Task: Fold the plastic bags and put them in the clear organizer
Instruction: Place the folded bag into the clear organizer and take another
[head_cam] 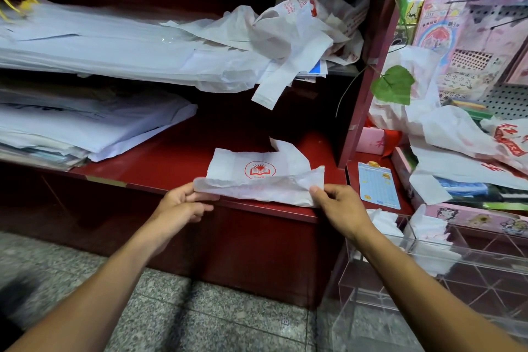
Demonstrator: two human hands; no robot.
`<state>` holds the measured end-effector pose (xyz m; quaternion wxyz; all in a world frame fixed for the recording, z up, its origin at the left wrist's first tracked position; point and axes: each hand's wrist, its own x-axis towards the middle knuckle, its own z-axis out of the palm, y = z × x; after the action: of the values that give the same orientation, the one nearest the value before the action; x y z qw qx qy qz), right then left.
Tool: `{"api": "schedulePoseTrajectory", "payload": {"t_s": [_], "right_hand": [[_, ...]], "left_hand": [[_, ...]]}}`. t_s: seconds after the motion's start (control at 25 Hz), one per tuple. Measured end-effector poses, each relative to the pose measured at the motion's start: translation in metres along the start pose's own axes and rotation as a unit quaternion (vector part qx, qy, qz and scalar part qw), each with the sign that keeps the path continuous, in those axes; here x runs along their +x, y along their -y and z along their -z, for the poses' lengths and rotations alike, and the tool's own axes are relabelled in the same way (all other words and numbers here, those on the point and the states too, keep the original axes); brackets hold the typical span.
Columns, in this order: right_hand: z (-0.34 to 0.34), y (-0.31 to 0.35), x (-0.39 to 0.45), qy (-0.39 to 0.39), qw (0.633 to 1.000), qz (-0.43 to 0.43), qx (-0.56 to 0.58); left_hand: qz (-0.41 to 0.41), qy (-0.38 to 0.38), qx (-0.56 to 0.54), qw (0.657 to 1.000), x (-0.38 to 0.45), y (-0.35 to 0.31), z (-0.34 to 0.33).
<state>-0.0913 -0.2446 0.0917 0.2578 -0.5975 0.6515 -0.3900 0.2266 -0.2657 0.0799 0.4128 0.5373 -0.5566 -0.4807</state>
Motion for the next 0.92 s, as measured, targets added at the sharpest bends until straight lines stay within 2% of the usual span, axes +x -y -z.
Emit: {"api": "schedulePoseTrajectory", "payload": {"t_s": [0.12, 0.24, 0.4, 0.56, 0.76, 0.84, 0.92], "right_hand": [[-0.002, 0.002, 0.004, -0.022, 1.0, -0.018, 0.004], [-0.005, 0.003, 0.007, -0.037, 0.999, -0.034, -0.011], [-0.005, 0.003, 0.009, -0.02, 0.998, -0.056, -0.016], [-0.003, -0.001, 0.011, 0.015, 0.997, -0.074, -0.007], [-0.004, 0.006, 0.009, -0.044, 0.995, -0.085, 0.021], [-0.006, 0.007, 0.001, -0.107, 0.992, -0.006, -0.07], [-0.01, 0.008, -0.008, -0.156, 0.95, 0.141, -0.23]], "left_hand": [[-0.007, -0.071, 0.023, 0.997, 0.004, 0.001, -0.004], [0.011, -0.11, 0.011, 0.994, 0.008, 0.003, -0.005], [0.059, -0.102, -0.081, 0.99, 0.008, -0.001, -0.002], [0.076, -0.093, -0.094, 0.988, 0.007, -0.003, -0.002], [0.112, -0.098, -0.092, 0.985, 0.004, -0.008, -0.003], [0.137, -0.098, -0.086, 0.982, 0.003, -0.007, -0.003], [0.162, -0.103, -0.094, 0.977, 0.003, -0.007, -0.004]]}}
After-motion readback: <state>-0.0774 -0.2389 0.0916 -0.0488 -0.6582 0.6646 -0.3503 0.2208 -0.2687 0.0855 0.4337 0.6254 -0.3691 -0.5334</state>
